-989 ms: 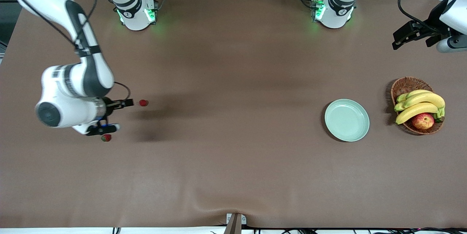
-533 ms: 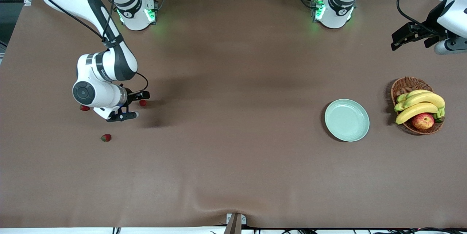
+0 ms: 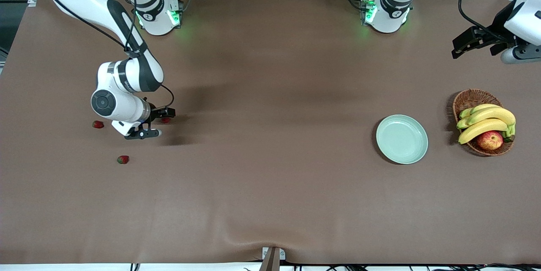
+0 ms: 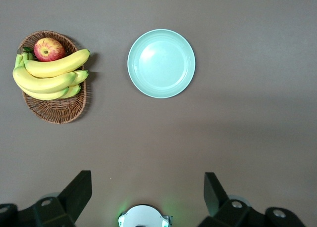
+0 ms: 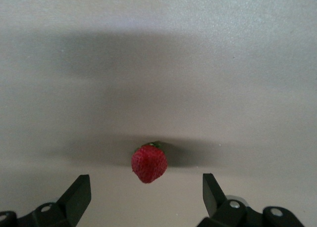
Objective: Collect all strawberries into plate
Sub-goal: 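Lower the right gripper and close it on the strawberry, then carry the strawberry toward the table middle while the left gripper approaches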
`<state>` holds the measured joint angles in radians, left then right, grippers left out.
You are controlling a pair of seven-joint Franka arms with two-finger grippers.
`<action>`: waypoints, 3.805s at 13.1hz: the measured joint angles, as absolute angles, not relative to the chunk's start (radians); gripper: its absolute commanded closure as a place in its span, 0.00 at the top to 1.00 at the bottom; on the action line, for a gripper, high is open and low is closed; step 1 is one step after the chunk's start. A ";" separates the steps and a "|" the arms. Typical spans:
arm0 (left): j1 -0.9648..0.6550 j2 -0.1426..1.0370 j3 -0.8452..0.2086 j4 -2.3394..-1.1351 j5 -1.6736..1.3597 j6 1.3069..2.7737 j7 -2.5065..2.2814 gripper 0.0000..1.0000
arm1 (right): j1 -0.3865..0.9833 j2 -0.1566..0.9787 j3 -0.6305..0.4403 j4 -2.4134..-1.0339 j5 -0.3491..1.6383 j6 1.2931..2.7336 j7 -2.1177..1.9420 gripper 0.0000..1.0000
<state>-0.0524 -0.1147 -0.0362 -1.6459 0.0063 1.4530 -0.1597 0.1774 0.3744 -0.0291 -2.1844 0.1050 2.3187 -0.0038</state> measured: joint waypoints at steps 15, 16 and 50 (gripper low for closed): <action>-0.057 -0.115 -0.046 -1.661 0.006 1.453 -0.160 1.00 | 0.179 0.421 -0.027 -2.185 0.106 2.354 0.038 0.52; -0.057 -0.115 -0.046 -1.662 0.006 1.453 -0.160 1.00 | 0.179 0.422 -0.027 -2.185 0.106 2.354 0.038 0.34; -0.078 0.028 -0.379 -1.676 0.006 1.607 -0.582 1.00 | 0.773 0.803 -0.019 -1.500 0.199 2.516 0.245 0.04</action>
<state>-0.0778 0.0280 -0.3794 -1.6763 0.0057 1.6067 -0.5821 0.7733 0.8030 -0.0191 -1.5005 0.1989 2.5157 0.2450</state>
